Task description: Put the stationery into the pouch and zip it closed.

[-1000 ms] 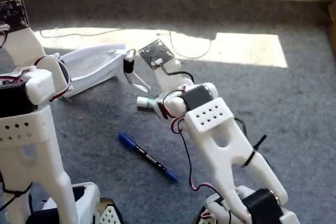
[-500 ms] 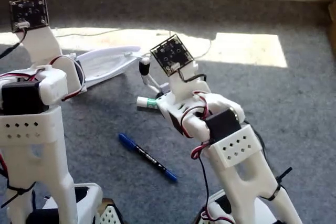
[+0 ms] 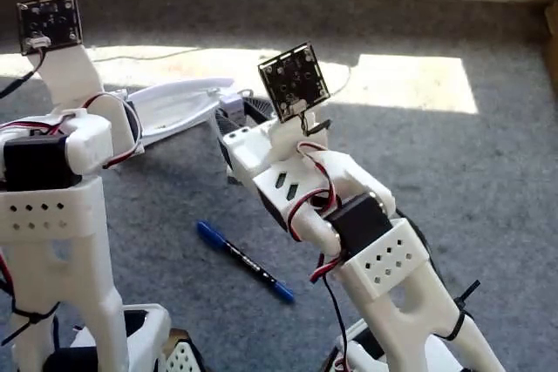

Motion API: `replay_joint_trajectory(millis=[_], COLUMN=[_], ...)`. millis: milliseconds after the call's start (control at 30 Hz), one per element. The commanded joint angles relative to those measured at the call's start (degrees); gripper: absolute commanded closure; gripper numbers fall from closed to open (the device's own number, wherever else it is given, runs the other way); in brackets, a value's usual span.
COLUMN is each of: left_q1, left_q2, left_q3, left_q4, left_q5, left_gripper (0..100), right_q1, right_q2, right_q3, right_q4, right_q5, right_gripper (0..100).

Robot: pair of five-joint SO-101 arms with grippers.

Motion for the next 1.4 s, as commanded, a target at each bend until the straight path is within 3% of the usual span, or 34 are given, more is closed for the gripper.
replay_joint_trajectory(millis=[0, 400, 833, 1067, 1233, 1367], left_q1=[0.7, 0.7, 0.7, 0.7, 0.7, 0.7], left_q2=[-1.4, -1.4, -1.4, -1.4, -1.4, -1.4], left_q3=[-0.5, 0.7, 0.7, 0.6, 0.6, 0.6], left_q4=[-0.9, -1.2, -1.2, -1.2, -1.2, -1.0], left_q5=[0.4, 0.3, 0.3, 0.3, 0.3, 0.3], left_gripper=[99, 99, 99, 99, 99, 99], right_q1=[-1.5, -4.7, -4.7, -4.7, -4.7, -4.5], right_q2=[-2.8, -2.2, -2.2, -2.0, 4.4, 10.4], right_q3=[-3.2, -1.8, 19.1, 23.9, 23.7, 23.6], right_q4=[-7.3, -21.9, -50.2, -58.6, -61.2, -67.1], right_q5=[-0.7, -0.8, -0.8, -0.9, -7.1, -7.6], right_gripper=[97.2, 97.1, 97.5, 97.5, 97.5, 97.5])
